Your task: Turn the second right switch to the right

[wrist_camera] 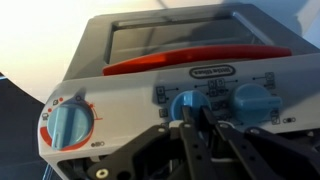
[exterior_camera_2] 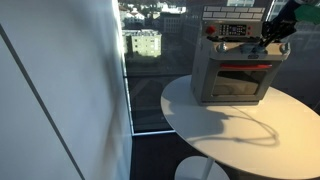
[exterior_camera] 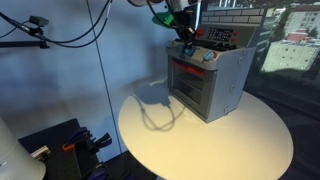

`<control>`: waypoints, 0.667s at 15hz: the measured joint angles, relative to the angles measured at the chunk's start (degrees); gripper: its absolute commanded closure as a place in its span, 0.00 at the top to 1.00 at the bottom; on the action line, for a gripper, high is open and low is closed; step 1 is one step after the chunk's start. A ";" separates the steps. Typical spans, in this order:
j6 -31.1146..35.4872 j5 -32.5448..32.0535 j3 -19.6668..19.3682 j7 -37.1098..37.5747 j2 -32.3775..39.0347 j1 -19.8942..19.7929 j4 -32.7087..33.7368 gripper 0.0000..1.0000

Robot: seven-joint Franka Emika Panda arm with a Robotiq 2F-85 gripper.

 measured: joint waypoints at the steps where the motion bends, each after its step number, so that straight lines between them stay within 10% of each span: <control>1: 0.00 0.05 -0.01 0.14 0.00 0.00 0.00 0.06; 10: -0.13 4.57 -0.47 4.41 -0.01 -0.15 0.00 0.06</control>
